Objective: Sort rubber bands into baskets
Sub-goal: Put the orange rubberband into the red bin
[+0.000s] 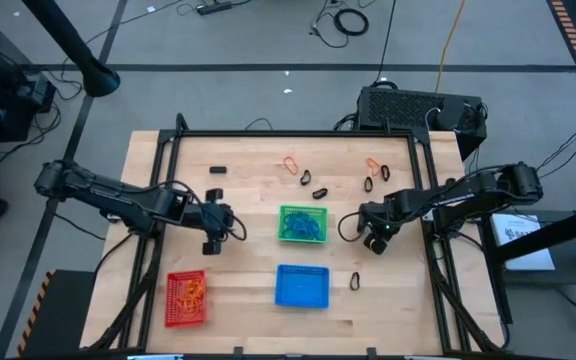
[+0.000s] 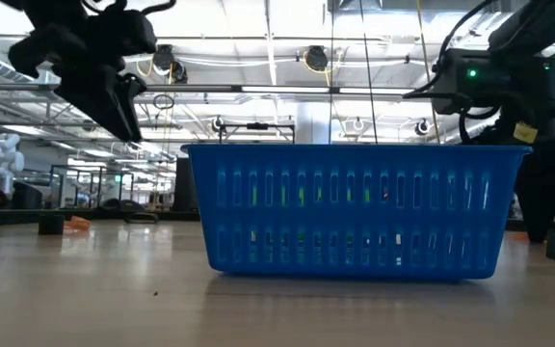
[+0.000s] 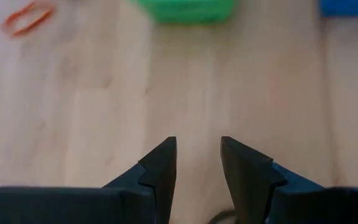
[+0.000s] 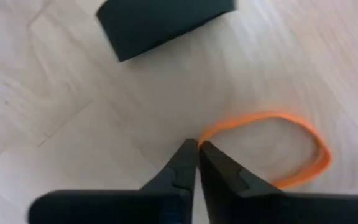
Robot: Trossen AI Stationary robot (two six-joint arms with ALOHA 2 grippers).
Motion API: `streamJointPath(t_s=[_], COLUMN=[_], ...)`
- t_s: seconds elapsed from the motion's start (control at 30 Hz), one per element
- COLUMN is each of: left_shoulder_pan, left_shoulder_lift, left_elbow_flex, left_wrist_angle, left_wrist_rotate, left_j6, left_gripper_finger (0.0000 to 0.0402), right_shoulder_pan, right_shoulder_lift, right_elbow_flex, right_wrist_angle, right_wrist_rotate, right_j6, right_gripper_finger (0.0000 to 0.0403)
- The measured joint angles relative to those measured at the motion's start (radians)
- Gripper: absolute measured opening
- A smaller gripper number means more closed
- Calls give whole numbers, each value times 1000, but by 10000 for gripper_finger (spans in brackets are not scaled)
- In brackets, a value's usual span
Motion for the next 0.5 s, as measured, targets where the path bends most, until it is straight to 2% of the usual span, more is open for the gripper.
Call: streamJointPath(t_s=[0.1, 0.2, 0.3, 0.4, 0.5], left_shoulder_pan=[-1, -2, -15, -39, -71], left_shoulder_lift=[0, 0, 10, 61, 151], left_elbow_flex=[-58, -142, -239, -327, -359], left_wrist_angle=[164, 421, 803, 1205, 1474], left_wrist_rotate=[68, 113, 197, 268, 307], left_j6=[28, 32, 33, 34, 46], left_gripper_finger=[134, 134, 134, 134, 134], right_shoulder_pan=[14, 27, 39, 64, 110], right_shoulder_lift=[2, -5, -13, -19, -19], right_elbow_flex=[24, 86, 155, 229, 284], right_wrist_angle=[-12, -42, -77, -29, 88], right_wrist_rotate=[2, -20, -19, -14, -17], right_j6=[-24, -63, -68, -98, -137], right_gripper_finger=[8, 2, 1, 1, 1])
